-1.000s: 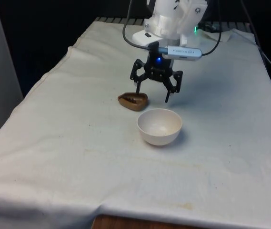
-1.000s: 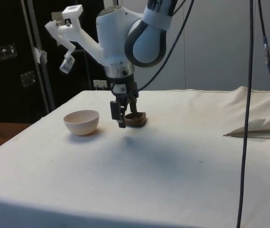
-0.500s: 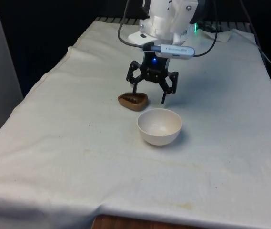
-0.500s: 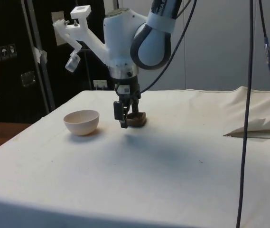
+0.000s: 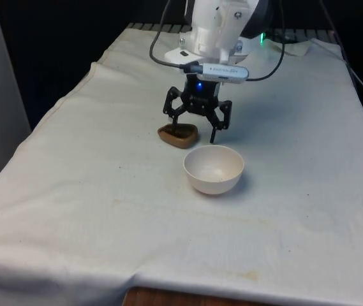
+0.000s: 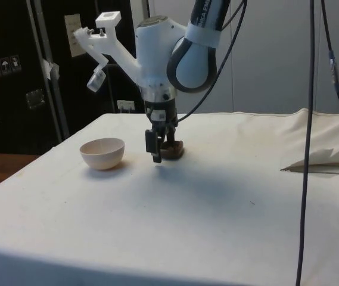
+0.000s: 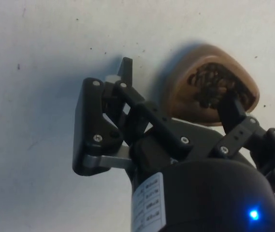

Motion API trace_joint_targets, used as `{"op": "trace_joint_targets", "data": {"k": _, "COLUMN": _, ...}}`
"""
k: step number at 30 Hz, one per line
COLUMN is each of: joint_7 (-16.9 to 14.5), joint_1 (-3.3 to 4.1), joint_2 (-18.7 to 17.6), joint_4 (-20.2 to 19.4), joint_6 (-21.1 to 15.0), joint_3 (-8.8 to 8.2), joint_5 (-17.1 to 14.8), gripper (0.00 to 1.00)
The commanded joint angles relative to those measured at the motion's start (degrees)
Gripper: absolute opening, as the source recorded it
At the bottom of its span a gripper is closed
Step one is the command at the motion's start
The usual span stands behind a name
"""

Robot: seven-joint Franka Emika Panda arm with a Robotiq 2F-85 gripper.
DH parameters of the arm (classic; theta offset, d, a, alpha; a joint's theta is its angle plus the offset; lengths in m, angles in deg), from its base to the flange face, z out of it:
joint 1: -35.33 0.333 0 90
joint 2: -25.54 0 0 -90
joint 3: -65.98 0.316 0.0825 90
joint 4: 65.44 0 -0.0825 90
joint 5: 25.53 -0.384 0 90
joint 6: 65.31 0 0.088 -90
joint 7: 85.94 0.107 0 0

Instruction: Pour the coffee beans from the cup into the bowl.

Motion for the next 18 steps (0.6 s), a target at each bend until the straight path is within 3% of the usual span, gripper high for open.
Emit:
{"op": "trace_joint_targets", "data": {"k": 1, "joint_7": -0.52, "joint_1": -0.52, "joint_2": 0.00, "joint_4": -0.06, "joint_6": -0.46, "joint_3": 0.46, "joint_5": -0.40, "gripper": 1.00}}
{"op": "trace_joint_targets", "data": {"k": 7, "joint_7": -0.46, "joint_1": -0.52, "joint_2": 0.11, "joint_4": -0.06, "joint_6": -0.23, "joint_3": 0.29, "joint_5": -0.29, "gripper": 1.00}}
{"op": "trace_joint_targets", "data": {"k": 9, "joint_7": -0.11, "joint_1": -0.17, "joint_2": 0.06, "joint_4": 0.11, "joint_6": 0.06, "joint_3": -0.06, "joint_5": 0.00, "gripper": 1.00}}
{"op": "trace_joint_targets", "data": {"k": 10, "joint_7": -0.46, "joint_1": -0.52, "joint_2": 0.17, "joint_4": 0.00, "joint_6": -0.11, "joint_3": 0.23, "joint_5": -0.29, "gripper": 1.00}}
{"op": "trace_joint_targets", "data": {"k": 14, "joint_7": -0.46, "joint_1": -0.57, "joint_2": 0.11, "joint_4": 0.00, "joint_6": -0.17, "joint_3": 0.23, "joint_5": -0.29, "gripper": 0.99}}
{"op": "trace_joint_targets", "data": {"k": 17, "joint_7": -0.46, "joint_1": -0.57, "joint_2": 0.06, "joint_4": 0.00, "joint_6": -0.17, "joint_3": 0.23, "joint_5": -0.29, "gripper": 0.77}}
{"op": "trace_joint_targets", "data": {"k": 18, "joint_7": -0.11, "joint_1": -0.23, "joint_2": 0.06, "joint_4": 0.11, "joint_6": 0.06, "joint_3": -0.06, "joint_5": 0.00, "gripper": 0.71}}
